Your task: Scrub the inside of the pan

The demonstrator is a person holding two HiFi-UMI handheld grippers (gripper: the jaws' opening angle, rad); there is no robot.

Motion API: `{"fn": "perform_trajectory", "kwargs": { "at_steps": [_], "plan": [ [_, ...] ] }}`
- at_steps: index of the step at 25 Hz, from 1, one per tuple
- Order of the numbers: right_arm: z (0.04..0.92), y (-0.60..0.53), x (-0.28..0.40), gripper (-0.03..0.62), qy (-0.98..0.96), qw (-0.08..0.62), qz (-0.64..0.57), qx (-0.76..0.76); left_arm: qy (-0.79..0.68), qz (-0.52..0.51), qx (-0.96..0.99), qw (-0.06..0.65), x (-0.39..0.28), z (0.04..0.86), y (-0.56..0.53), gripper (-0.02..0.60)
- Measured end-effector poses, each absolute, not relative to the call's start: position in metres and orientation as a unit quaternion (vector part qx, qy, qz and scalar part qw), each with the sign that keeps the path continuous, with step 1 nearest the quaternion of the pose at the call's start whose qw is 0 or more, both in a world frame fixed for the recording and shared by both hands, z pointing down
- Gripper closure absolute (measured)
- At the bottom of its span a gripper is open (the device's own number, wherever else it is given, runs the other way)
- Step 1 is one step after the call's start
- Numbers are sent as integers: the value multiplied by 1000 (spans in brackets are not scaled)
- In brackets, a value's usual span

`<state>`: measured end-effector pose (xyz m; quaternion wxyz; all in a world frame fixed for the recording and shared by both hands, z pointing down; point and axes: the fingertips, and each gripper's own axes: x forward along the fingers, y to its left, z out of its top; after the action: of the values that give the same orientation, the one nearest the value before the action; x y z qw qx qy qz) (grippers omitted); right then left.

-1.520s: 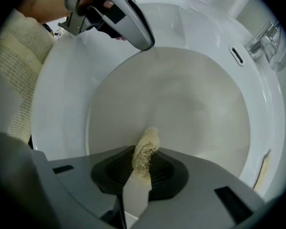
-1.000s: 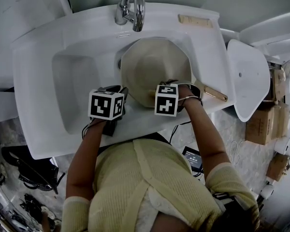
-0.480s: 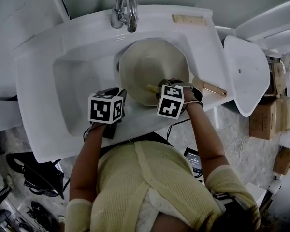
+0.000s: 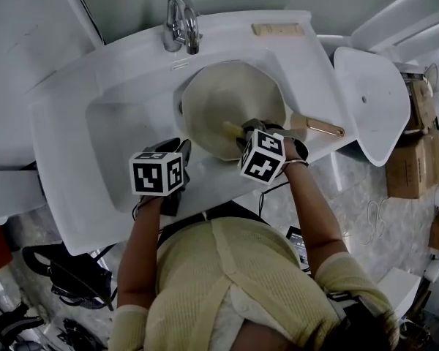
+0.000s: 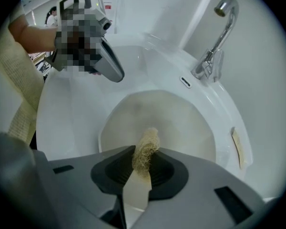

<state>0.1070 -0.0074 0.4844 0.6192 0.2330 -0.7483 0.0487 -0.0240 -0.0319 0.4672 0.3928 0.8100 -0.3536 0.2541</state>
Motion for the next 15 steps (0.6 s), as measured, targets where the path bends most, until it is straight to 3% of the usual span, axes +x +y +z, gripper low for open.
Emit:
{"fn": "perform_trajectory", "kwargs": {
  "at_steps": [15],
  "plan": [
    [454,-9,109,511,-757,536,77,367,-351,221,831,370,-27,435,-25,437]
  ]
}}
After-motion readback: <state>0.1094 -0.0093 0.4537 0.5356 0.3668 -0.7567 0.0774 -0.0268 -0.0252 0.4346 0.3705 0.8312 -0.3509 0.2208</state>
